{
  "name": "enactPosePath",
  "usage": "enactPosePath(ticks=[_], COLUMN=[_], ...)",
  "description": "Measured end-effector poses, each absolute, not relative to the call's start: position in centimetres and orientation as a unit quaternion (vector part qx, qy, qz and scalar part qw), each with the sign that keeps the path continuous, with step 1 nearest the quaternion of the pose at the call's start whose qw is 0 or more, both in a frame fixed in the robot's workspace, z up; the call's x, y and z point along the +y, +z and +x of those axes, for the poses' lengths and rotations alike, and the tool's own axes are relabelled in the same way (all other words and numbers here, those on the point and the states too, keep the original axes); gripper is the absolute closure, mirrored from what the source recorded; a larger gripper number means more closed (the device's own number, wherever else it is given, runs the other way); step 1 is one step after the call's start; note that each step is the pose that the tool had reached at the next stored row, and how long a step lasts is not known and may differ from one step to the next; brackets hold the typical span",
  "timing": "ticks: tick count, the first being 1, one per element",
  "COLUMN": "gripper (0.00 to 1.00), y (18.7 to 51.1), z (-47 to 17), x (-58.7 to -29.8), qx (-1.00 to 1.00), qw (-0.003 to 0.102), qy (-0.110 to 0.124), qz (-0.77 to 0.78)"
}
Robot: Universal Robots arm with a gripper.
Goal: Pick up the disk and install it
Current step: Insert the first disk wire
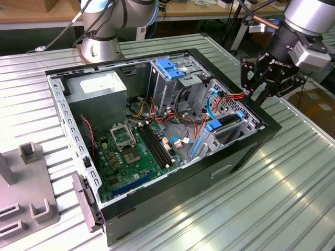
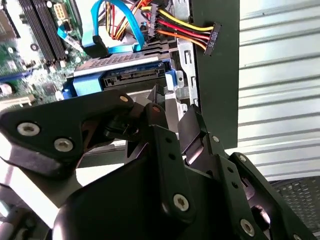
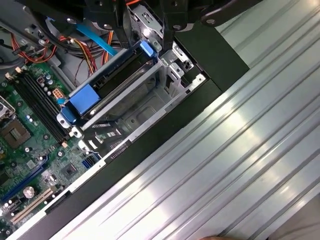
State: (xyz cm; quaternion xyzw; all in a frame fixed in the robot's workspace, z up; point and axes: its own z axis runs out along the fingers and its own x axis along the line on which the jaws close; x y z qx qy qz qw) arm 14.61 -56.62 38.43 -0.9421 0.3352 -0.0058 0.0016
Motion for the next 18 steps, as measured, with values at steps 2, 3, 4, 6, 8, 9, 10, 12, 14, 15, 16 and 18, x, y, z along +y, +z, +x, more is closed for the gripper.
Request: enactPosePath(ticks=[2,3,4,6,8,9,10,12,14,15,16,18], gripper=[0.62,0.62,0.62,0.62,0.62,0.62,0.62,0.62,0.62,0.62,0.62,0.62], y=[38.37,38.36,38.31,38.27,38.25,38.24,38.22,38.18,38.19,38.18,38.19,38.19], z=[14.61,14.61,14.62,14.8,15.01,15.07,15.14,15.32,15.32,15.32,15.32,15.32], x=[-56.62,-56.62,-56.61,-56.43,-56.25,-56.18,-56.11,-55.91,-55.9,-55.9,-55.9,-55.9], qx=[0.314,0.305,0.29,0.281,0.277,0.275,0.273,0.27,0.27,0.27,0.27,0.27], qw=[0.002,0.002,0.002,0.002,0.002,0.002,0.002,0.002,0.002,0.002,0.002,0.002], qy=[-0.006,-0.006,-0.006,-0.006,-0.006,-0.006,-0.006,-0.006,-0.006,-0.006,-0.006,-0.006], qz=[-0.95,-0.952,-0.957,-0.96,-0.961,-0.962,-0.962,-0.963,-0.963,-0.963,-0.963,-0.963])
